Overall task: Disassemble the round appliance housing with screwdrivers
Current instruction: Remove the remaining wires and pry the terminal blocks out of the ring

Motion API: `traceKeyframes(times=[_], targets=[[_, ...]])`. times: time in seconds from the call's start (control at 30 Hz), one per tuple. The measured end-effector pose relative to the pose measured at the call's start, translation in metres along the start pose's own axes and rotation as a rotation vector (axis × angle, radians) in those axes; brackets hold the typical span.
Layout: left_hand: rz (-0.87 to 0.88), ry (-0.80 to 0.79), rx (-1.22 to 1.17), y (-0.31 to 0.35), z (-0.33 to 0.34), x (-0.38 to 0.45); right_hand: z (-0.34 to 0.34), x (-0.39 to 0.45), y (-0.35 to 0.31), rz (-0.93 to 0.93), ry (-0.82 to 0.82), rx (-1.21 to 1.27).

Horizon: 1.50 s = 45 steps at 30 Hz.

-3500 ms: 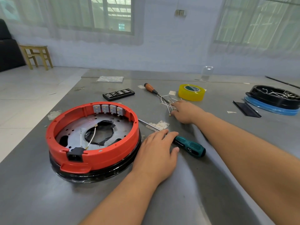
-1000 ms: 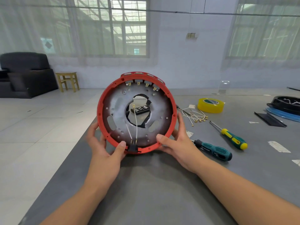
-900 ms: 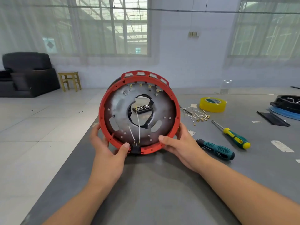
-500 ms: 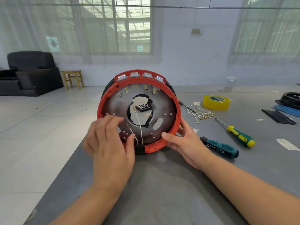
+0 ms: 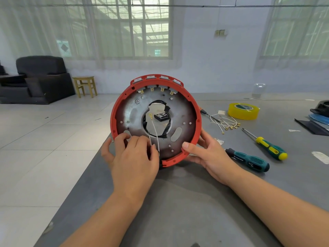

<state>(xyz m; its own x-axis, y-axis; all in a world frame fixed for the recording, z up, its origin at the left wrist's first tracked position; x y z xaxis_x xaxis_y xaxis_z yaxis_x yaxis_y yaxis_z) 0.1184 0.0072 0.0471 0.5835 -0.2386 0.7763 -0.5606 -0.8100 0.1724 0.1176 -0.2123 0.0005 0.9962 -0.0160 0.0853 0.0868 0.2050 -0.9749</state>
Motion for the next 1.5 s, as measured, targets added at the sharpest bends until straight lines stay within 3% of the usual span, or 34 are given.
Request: traceKeyframes(times=[0.4, 0.57, 0.87, 1.07, 1.17, 1.27, 1.37, 1.5], targets=[[0.004, 0.102, -0.019, 0.001, -0.007, 0.001, 0.003, -0.001, -0.001, -0.015, 0.006, -0.061], [0.032, 0.050, 0.008, 0.008, 0.000, 0.000, 0.006, -0.002, -0.003, -0.031, 0.008, -0.085], [0.081, 0.094, 0.044, 0.015, 0.002, -0.001, 0.005, -0.003, -0.005, -0.037, 0.042, -0.133], [0.075, 0.076, -0.033, 0.014, 0.000, -0.003, 0.002, -0.001, -0.001, -0.002, 0.028, -0.004], [0.036, 0.123, -0.181, 0.013, -0.007, -0.005, -0.006, 0.001, -0.001, 0.007, 0.064, 0.101], [-0.103, 0.202, -0.510, 0.004, -0.007, -0.010, -0.013, 0.002, -0.001, 0.008, 0.130, 0.187], [-0.402, 0.188, -0.886, -0.010, 0.009, -0.017, -0.015, 0.001, -0.003, 0.005, 0.146, 0.247], [-0.802, -0.031, -1.344, -0.010, 0.043, -0.031, -0.015, -0.001, -0.005, -0.001, 0.126, 0.275]])
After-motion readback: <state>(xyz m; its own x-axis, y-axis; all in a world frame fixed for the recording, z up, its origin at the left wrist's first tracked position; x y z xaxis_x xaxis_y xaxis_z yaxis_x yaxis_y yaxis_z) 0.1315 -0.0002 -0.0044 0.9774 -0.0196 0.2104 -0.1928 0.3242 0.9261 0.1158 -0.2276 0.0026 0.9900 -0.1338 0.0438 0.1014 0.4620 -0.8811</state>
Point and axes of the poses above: each hand's wrist, its own x-axis towards the middle knuckle, its own z-axis out of the palm, y = z × x, the point moved 7 cm from there along x, towards the middle knuckle, and after that the axes turned 11 degrees about z, right-handed, at the moved point
